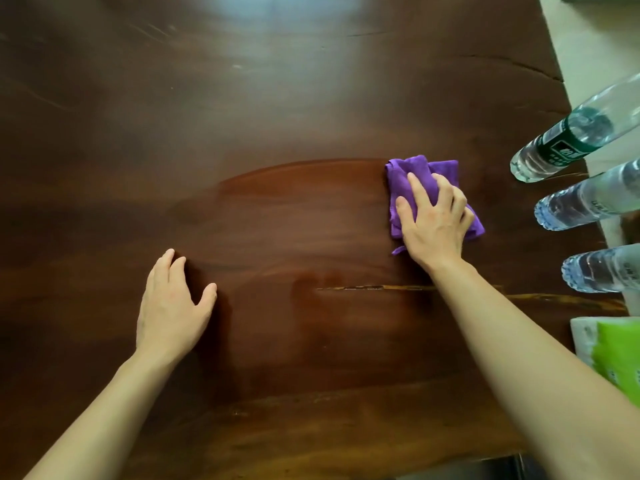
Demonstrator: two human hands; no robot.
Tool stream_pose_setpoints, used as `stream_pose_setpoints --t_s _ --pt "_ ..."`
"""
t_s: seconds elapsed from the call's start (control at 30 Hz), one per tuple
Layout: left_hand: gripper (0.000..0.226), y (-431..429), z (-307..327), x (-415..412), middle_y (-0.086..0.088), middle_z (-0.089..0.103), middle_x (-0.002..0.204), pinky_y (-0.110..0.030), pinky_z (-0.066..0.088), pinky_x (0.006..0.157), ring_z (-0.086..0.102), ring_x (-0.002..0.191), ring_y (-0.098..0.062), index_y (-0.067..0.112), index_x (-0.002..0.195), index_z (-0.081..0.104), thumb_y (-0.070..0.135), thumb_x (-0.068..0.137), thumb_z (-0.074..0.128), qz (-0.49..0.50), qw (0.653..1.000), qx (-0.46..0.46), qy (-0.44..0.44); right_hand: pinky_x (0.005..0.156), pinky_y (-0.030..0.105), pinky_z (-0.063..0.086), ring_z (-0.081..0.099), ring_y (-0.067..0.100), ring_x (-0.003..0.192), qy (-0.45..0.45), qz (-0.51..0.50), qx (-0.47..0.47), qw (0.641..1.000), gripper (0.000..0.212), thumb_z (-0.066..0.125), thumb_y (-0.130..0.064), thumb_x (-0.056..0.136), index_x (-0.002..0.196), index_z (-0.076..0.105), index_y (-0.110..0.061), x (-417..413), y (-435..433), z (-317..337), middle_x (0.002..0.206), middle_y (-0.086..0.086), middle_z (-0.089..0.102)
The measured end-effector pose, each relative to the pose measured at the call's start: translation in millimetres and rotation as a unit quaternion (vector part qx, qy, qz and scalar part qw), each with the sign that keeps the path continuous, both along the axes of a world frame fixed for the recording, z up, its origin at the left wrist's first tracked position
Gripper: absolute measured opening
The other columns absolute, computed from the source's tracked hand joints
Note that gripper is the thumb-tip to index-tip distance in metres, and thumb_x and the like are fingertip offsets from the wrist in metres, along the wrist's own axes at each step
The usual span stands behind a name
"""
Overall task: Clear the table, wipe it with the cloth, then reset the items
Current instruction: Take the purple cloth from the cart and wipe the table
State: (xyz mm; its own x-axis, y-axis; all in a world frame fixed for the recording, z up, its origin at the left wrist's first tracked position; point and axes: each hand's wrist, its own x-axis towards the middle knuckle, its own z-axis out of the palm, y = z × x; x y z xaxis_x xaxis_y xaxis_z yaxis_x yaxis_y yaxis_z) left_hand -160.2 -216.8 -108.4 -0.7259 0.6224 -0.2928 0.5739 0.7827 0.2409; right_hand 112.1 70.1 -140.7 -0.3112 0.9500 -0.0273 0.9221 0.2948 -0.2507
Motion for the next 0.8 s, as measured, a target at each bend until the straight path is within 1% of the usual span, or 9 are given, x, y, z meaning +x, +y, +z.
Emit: stream_pose_setpoints --t_s 0.1,0.23,0.4,0.43,0.57,0.6,0.67,0.73,0.8 --pt "0.066 11 4 10 -0.017 0.032 0.16 -0.051 0.027 0.12 0.025 0.15 -0.033 0.004 0.146 0.044 0.033 0.092 0.067 0.012 1.0 -0.001 0.013 0.111 0.052 0.028 0.034 0.03 0.139 0.124 -0.056 0.02 0.991 0.053 0.039 -0.049 0.104 0.154 0.036 -0.029 4 4 12 0.152 0.007 0.039" --pt "0.047 45 10 37 -0.015 0.055 0.139 -0.047 0.038 0.11 0.047 0.131 -0.034 0.005 0.131 0.059 0.02 0.088 0.071 -0.02 0.995 0.097 0.013 0.109 0.053 0.031 0.04 0.037 0.136 0.148 -0.182 -0.048 0.971 0.065 0.048 -0.048 0.1 0.153 0.032 -0.014 18 24 23 0.15 0.013 0.044" --pt "0.031 133 18 96 0.009 0.072 0.103 -0.031 0.053 0.093 0.067 0.091 -0.002 0.018 0.119 0.067 0.024 0.089 0.071 0.044 0.961 0.201 -0.186 0.103 0.044 0.043 0.053 0.034 0.127 0.153 -0.173 -0.144 0.962 0.066 0.061 -0.054 0.092 0.14 0.048 -0.01 34 40 25 0.134 0.014 0.058" --pt "0.035 150 18 107 0.011 0.072 0.101 -0.029 0.052 0.094 0.066 0.091 0.002 0.018 0.121 0.067 0.027 0.088 0.071 0.062 0.949 0.203 -0.232 0.098 0.039 0.045 0.057 0.033 0.122 0.161 -0.178 -0.169 0.956 0.062 0.064 -0.053 0.09 0.133 0.053 -0.01 33 42 26 0.129 0.013 0.062" --pt "0.07 210 18 140 0.009 0.072 0.111 -0.042 0.052 0.102 0.068 0.109 -0.017 0.014 0.137 0.057 0.045 0.076 0.071 0.135 0.89 0.202 -0.386 0.068 0.033 0.046 0.063 0.028 0.089 0.259 -0.195 -0.261 0.909 0.028 0.07 -0.043 0.087 0.079 0.065 -0.017 38 41 29 0.082 0.001 0.067" --pt "0.074 218 18 145 0.015 0.07 0.109 -0.042 0.052 0.103 0.067 0.111 -0.017 0.014 0.141 0.055 0.047 0.077 0.072 0.149 0.879 0.203 -0.404 0.071 0.034 0.051 0.065 0.023 0.089 0.3 -0.189 -0.283 0.891 0.025 0.069 -0.04 0.088 0.081 0.067 -0.016 40 37 31 0.082 -0.002 0.069" --pt "0.076 226 17 148 0.023 0.063 0.103 -0.041 0.051 0.104 0.064 0.113 -0.015 0.016 0.144 0.053 0.051 0.08 0.073 0.166 0.871 0.208 -0.414 0.092 0.041 0.057 0.069 0.019 0.104 0.41 -0.173 -0.339 0.829 0.026 0.066 -0.034 0.093 0.111 0.071 -0.015 43 27 37 0.106 -0.001 0.075" --pt "0.077 225 17 148 0.014 0.066 0.111 -0.041 0.05 0.104 0.064 0.113 -0.016 0.016 0.142 0.055 0.057 0.079 0.072 0.173 0.868 0.208 -0.417 0.101 0.042 0.054 0.068 0.023 0.116 0.532 -0.148 -0.403 0.73 0.036 0.064 -0.025 0.097 0.129 0.063 -0.009 46 12 47 0.123 0.007 0.072" --pt "0.086 214 20 146 0.001 0.071 0.12 -0.045 0.05 0.106 0.067 0.112 -0.019 0.014 0.137 0.059 0.066 0.07 0.071 0.179 0.848 0.209 -0.453 0.102 0.041 0.053 0.065 0.028 0.121 0.602 -0.123 -0.457 0.643 0.038 0.062 -0.022 0.099 0.133 0.058 -0.004 49 -11 59 0.129 0.013 0.069"
